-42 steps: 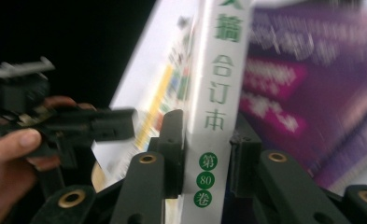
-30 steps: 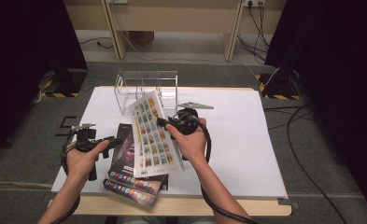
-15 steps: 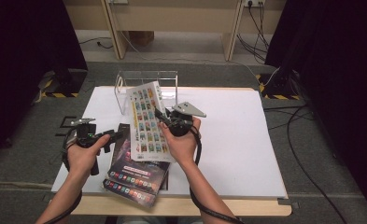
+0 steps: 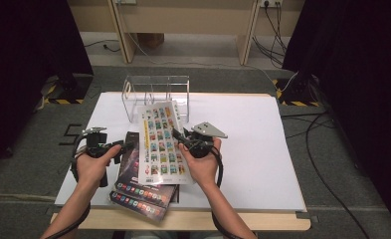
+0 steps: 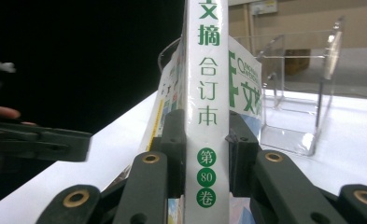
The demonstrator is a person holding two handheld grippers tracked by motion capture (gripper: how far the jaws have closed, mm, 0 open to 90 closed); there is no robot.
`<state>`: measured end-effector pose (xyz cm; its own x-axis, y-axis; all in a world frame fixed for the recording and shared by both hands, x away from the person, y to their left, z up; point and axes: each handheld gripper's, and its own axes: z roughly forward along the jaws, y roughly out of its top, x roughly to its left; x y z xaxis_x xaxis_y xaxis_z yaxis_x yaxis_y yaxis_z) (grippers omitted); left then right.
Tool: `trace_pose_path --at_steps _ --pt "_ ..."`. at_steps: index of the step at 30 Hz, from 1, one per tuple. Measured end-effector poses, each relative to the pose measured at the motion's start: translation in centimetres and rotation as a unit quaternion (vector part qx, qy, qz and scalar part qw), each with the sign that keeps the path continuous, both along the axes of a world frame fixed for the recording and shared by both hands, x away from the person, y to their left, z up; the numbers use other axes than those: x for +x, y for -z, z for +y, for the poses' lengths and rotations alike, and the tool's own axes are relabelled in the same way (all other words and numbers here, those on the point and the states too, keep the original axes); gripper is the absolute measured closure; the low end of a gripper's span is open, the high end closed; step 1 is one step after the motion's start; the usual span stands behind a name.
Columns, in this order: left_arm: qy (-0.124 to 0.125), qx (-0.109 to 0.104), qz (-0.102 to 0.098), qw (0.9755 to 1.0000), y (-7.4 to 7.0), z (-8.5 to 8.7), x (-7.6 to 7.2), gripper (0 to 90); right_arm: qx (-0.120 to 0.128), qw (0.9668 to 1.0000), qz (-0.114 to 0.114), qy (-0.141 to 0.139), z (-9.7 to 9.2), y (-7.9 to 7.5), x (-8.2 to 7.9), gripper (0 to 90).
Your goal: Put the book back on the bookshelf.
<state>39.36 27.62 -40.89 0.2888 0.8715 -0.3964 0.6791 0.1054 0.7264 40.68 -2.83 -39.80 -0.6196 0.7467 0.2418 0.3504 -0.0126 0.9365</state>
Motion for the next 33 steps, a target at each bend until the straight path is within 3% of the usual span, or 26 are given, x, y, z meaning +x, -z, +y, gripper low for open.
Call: trace_pose_path --at_steps 3,7,9,11,13,17,20,26,29,31,32,33 --pt "0.0 -0.002 0.006 1.0 0.4 -0.2 0.2 44.3 -0.01 0.9998 0.015 -0.007 0.0 0.0 0.1 73.8" --pt "0.0 -0.001 0.006 1.0 0.5 -0.1 0.1 44.5 0.019 0.9957 0.09 0.006 -1.2 0.5 1.3 73.7" --pt "-0.002 0.004 0.006 1.0 0.5 0.0 0.2 44.7 0.027 0.9939 0.106 0.012 -1.8 0.9 1.6 73.5" --pt "-0.001 0.004 0.006 1.0 0.5 -0.1 0.2 44.8 0.023 0.9943 0.103 0.013 -1.9 1.0 1.5 73.4" --pt "0.003 0.006 0.008 0.9999 0.6 -0.4 0.3 44.7 0.008 0.997 0.077 -0.002 -1.6 1.0 1.0 73.3" --pt "0.007 0.0 0.007 0.9999 0.5 -1.1 0.4 44.4 -0.021 0.9978 0.06 -0.018 -0.7 0.5 0.7 73.6" --pt "0.011 -0.006 -0.003 0.9999 -0.3 -1.4 0.4 42.9 -0.046 0.9979 0.041 -0.02 0.0 0.4 0.2 73.8" --pt "0.018 -0.001 -0.022 0.9996 -2.0 -2.0 0.4 40.3 -0.036 0.9987 0.036 -0.009 0.2 0.3 0.0 74.2" --pt "0.013 -0.002 -0.032 0.9994 -2.5 -1.9 0.2 39.8 -0.013 0.999 0.043 -0.008 0.1 -1.0 0.6 74.4" --pt "0.012 -0.002 -0.033 0.9994 -2.6 -1.8 0.1 39.9 -0.008 0.9993 0.036 -0.007 0.2 -1.6 0.8 74.5" --pt "0.005 -0.003 -0.041 0.9991 -2.8 -1.4 0.0 39.9 0.008 0.9998 0.016 -0.003 0.3 -3.1 1.2 74.5" --pt "0.005 -0.003 -0.041 0.9991 -2.8 -1.4 0.0 39.9 0.008 0.9998 0.016 -0.003 0.3 -3.1 1.2 74.5"
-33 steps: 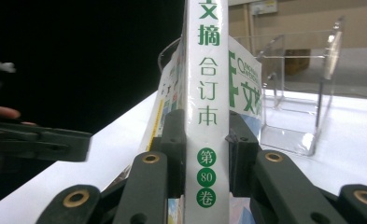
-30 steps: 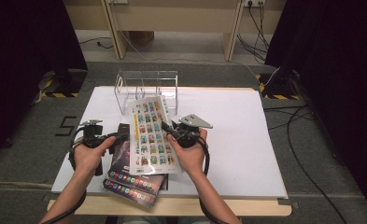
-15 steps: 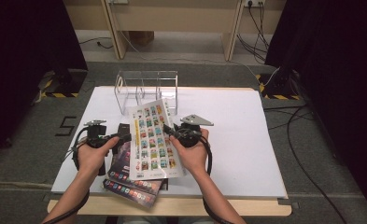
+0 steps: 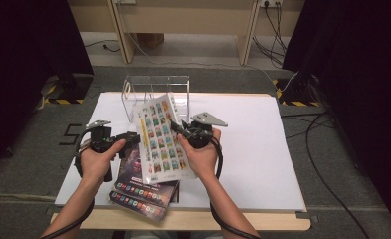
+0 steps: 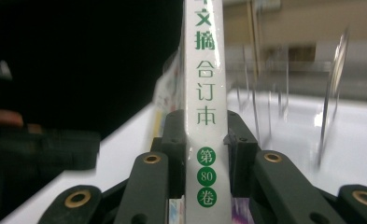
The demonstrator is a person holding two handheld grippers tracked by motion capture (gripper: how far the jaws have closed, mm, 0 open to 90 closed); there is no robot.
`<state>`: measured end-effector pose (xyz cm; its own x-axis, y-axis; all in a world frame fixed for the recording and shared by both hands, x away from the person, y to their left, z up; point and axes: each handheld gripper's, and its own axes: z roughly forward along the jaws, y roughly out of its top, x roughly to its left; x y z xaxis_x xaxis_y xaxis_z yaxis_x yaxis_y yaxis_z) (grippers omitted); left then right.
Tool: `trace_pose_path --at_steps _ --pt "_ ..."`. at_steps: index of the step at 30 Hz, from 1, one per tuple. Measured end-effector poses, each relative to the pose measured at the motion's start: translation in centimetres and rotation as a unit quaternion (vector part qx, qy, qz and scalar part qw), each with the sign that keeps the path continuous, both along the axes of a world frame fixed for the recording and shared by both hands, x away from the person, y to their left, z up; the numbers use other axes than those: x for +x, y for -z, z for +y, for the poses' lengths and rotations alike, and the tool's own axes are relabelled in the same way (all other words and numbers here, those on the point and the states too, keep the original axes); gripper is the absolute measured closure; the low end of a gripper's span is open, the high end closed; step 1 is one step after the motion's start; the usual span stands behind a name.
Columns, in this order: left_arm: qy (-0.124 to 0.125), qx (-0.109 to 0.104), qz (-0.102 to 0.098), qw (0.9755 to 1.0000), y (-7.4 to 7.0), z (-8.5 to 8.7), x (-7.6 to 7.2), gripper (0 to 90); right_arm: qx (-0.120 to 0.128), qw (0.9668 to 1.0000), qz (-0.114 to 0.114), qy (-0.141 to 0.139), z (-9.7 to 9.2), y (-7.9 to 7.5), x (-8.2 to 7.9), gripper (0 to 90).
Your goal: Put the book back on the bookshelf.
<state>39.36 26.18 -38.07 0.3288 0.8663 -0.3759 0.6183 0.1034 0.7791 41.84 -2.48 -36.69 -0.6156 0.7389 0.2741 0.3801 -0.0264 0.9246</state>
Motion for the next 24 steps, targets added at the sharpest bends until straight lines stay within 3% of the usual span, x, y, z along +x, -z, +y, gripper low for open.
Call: trace_pose_path --at_steps 1,2,4,6,8,9,10,12,14,15,16,17,18,24 --pt "-0.005 0.001 -0.007 1.0 -0.2 0.3 -0.1 39.9 0.008 0.9999 -0.009 0.002 0.1 -0.6 0.1 74.5" --pt "-0.009 0.003 -0.013 0.9999 -0.5 0.6 -0.1 39.9 0.022 0.9987 -0.045 0.007 0.6 -2.5 0.5 74.5" --pt "-0.012 0.002 -0.015 0.9998 -0.7 0.9 0.0 39.9 0.034 0.9972 -0.066 0.008 1.3 -3.7 0.9 74.5" --pt "-0.014 0.003 -0.019 0.9997 -0.8 1.0 0.0 39.9 0.04 0.9944 -0.096 0.016 2.2 -4.4 0.9 74.4" --pt "-0.014 0.003 -0.018 0.9997 -0.7 1.2 0.0 40.0 0.042 0.9922 -0.116 0.019 3.2 -4.0 0.9 74.3" --pt "-0.014 0.003 -0.018 0.9997 -0.7 1.2 0.0 40.1 0.042 0.9922 -0.116 0.019 3.2 -4.0 0.9 74.3" --pt "-0.016 0.004 -0.017 0.9997 -0.5 1.4 0.0 40.1 0.035 0.9931 -0.111 0.015 3.7 -2.3 1.0 74.2" --pt "-0.019 0.005 -0.016 0.9997 -0.2 1.6 0.0 40.2 0.03 0.9945 -0.099 0.013 3.7 -0.5 0.9 74.1" --pt "-0.021 0.005 -0.013 0.9997 -0.1 1.7 -0.1 40.3 0.027 0.996 -0.084 0.011 3.4 0.5 0.7 74.1" --pt "-0.022 0.005 -0.012 0.9997 0.1 1.8 -0.1 40.4 0.012 0.9961 -0.087 0.0 3.5 1.1 0.3 74.0" --pt "-0.024 0.004 -0.012 0.9996 0.2 2.0 -0.1 40.4 -0.005 0.9958 -0.091 -0.008 3.7 1.4 -0.2 74.0" --pt "-0.024 0.004 -0.012 0.9996 0.2 2.0 -0.1 40.4 -0.005 0.9958 -0.091 -0.008 3.7 1.4 -0.2 74.0" --pt "-0.026 0.002 -0.012 0.9996 0.3 2.0 -0.1 40.5 -0.022 0.995 -0.093 -0.03 4.2 2.0 -1.1 74.1" --pt "-0.025 0.002 -0.02 0.9995 -0.1 2.3 -0.6 40.8 -0.025 0.9941 -0.101 -0.028 4.2 3.4 -2.5 74.1"
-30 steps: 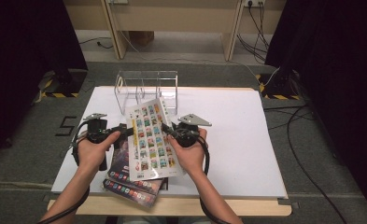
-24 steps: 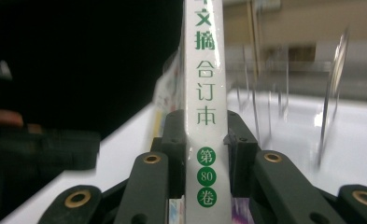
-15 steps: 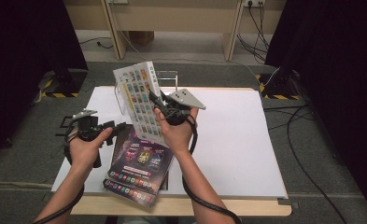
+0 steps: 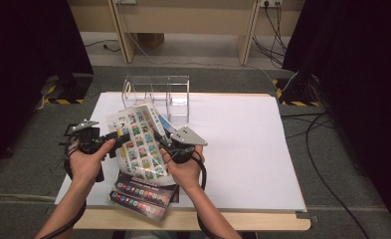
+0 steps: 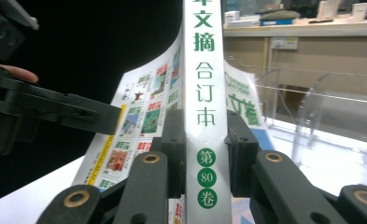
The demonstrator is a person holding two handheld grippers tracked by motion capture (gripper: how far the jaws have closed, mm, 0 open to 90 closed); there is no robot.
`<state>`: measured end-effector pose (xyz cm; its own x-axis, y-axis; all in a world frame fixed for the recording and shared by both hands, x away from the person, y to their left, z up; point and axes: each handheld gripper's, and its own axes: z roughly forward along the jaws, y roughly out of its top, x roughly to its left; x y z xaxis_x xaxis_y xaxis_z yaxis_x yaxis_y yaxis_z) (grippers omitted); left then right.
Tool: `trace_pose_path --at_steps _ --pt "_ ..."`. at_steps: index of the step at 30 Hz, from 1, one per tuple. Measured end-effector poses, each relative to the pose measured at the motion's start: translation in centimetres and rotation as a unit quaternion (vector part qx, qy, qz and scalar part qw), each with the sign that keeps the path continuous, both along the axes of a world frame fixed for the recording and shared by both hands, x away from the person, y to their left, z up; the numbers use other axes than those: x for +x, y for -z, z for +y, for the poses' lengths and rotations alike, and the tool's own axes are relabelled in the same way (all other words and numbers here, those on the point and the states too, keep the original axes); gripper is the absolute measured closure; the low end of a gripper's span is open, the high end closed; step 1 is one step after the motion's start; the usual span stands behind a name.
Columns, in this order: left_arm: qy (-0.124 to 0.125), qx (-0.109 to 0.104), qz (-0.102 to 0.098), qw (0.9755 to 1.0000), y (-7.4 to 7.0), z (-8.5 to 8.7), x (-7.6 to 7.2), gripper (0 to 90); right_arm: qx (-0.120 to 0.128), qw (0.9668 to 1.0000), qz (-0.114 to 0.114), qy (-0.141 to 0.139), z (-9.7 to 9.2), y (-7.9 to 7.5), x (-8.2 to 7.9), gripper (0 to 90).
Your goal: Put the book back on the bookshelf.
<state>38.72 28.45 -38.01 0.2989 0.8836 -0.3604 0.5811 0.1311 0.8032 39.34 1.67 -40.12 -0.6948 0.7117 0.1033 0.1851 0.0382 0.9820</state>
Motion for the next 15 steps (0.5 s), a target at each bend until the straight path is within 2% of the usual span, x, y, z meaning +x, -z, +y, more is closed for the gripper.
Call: trace_pose_path --at_steps 3,5,8,10,11,15 --pt "0.002 0.0 -0.003 1.0 -0.2 -0.1 -0.1 40.7 0.003 1.0 0.003 0.005 -0.4 -0.1 -0.1 74.0" --pt "0.005 -0.001 -0.006 1.0 -0.4 -0.3 -0.2 40.8 0.005 1.0 -0.002 0.007 -0.9 -0.4 -0.2 74.1" --pt "0.025 -0.008 -0.019 0.9995 -1.3 -1.6 -0.3 40.6 -0.007 0.9999 -0.008 0.012 -1.2 -0.6 -0.3 74.0" --pt "0.029 -0.008 -0.025 0.9992 -1.7 -2.1 -0.4 40.4 -0.008 0.9998 -0.005 0.015 -1.3 -0.5 -0.3 74.1" --pt "0.04 -0.01 -0.034 0.9986 -2.6 -2.8 -0.3 40.2 -0.005 0.9999 0.0 0.015 -1.3 -0.3 -0.4 74.1" --pt "0.048 -0.005 -0.029 0.9984 -3.6 -3.7 0.2 38.1 -0.005 0.9998 0.0 0.02 -1.3 -0.1 -0.5 74.1"
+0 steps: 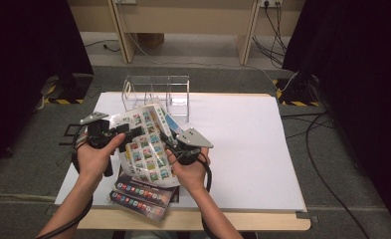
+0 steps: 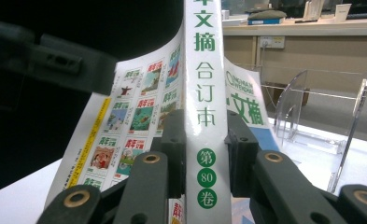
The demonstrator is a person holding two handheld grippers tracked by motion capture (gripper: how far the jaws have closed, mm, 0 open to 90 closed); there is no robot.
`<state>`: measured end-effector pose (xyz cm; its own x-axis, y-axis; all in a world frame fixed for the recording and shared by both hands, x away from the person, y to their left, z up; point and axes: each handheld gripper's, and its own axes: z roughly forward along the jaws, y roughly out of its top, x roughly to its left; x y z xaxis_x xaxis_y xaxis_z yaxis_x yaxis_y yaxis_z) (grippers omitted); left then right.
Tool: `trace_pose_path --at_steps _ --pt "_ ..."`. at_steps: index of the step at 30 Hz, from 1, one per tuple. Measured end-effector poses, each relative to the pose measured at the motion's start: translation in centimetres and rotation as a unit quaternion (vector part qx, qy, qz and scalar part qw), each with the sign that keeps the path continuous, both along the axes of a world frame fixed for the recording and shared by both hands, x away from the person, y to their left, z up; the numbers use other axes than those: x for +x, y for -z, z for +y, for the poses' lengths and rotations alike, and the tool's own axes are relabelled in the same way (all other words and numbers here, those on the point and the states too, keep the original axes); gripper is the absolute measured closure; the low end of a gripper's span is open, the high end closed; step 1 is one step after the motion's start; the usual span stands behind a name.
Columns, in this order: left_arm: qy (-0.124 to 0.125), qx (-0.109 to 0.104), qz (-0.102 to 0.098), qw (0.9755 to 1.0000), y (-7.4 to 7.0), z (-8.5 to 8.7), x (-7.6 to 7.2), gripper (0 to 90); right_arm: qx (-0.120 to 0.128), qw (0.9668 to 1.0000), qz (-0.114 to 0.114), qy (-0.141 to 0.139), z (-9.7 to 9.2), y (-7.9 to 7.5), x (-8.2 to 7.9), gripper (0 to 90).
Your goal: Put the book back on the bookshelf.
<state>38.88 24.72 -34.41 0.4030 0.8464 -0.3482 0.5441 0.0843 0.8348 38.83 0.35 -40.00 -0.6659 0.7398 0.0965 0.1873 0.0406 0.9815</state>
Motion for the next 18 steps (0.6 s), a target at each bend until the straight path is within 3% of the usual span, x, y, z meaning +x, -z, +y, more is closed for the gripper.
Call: trace_pose_path --at_steps 2,7,18 --pt "0.011 -0.004 0.004 0.9999 -1.2 -1.1 0.5 35.8 0.001 1.0 0.002 0.002 0.1 0.0 -0.1 74.2" --pt "0.008 0.01 0.007 0.9999 -3.0 -3.1 1.4 28.8 0.0 1.0 0.003 0.004 0.1 0.1 0.1 74.2" --pt "-0.023 0.018 0.031 0.9991 -3.4 -5.1 2.4 19.9 -0.009 0.9999 0.001 0.007 0.5 0.5 0.0 74.2"
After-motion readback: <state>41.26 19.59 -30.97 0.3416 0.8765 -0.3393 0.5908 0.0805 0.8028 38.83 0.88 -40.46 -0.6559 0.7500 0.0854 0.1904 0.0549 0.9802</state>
